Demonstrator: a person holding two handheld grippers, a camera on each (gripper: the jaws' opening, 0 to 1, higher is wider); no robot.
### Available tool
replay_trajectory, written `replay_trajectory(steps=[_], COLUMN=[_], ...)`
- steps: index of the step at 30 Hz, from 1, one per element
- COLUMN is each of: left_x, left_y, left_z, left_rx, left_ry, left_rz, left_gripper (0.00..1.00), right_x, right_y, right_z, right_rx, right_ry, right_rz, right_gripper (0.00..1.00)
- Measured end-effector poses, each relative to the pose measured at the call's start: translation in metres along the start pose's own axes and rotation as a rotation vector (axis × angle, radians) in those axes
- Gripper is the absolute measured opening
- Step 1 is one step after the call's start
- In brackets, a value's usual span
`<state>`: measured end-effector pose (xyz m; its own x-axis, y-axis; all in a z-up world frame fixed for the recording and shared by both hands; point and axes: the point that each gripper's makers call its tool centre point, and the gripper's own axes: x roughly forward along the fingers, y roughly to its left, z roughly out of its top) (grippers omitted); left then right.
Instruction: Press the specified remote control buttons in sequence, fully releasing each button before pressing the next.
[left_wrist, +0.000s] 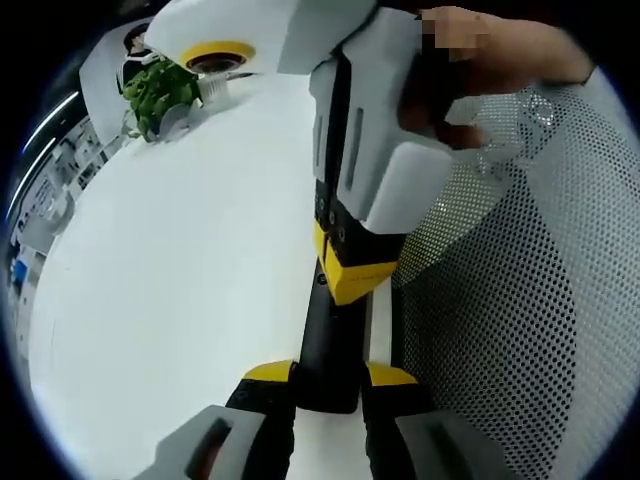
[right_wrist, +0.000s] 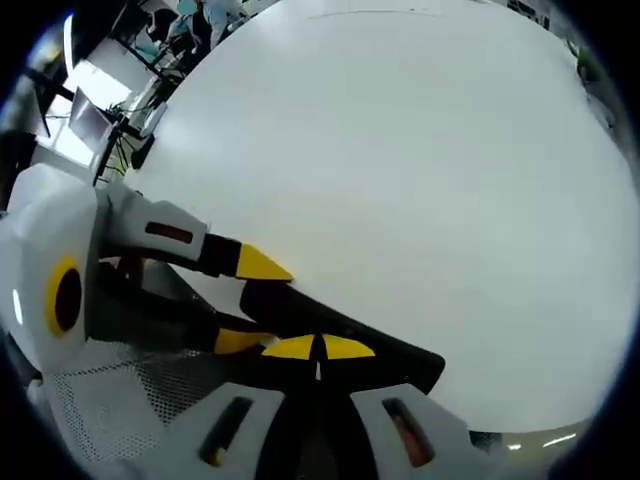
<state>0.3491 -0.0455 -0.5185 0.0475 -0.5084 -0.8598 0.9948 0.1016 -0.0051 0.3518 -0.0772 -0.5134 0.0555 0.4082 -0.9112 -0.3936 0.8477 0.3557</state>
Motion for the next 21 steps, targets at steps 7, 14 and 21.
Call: replay_trajectory(steps=[7, 14, 21], left_x=[0.0002, 0.0, -0.0001], left_y=[0.0001, 0.0002, 0.0], left_z=[-0.0001, 0.0001, 0.0], left_rx=[-0.002, -0.004, -0.003], left_ry=[-0.002, -0.005, -0.006], left_rz=[0.0, -0.002, 0.0], left_gripper=[0.25, 0.25, 0.25], right_x=[0.0009, 0.0016, 0.0005], right_y=[0.0005, -0.0015, -0.0008], right_z=[0.0005, 0.0016, 0.0007], right_rx=[-0.008, 0.031, 0.045], right_ry=[0.003, 0.002, -0.004], right_rz=[-0.004, 0.004, 0.017], right_gripper=[0.0, 0.0, 0.0])
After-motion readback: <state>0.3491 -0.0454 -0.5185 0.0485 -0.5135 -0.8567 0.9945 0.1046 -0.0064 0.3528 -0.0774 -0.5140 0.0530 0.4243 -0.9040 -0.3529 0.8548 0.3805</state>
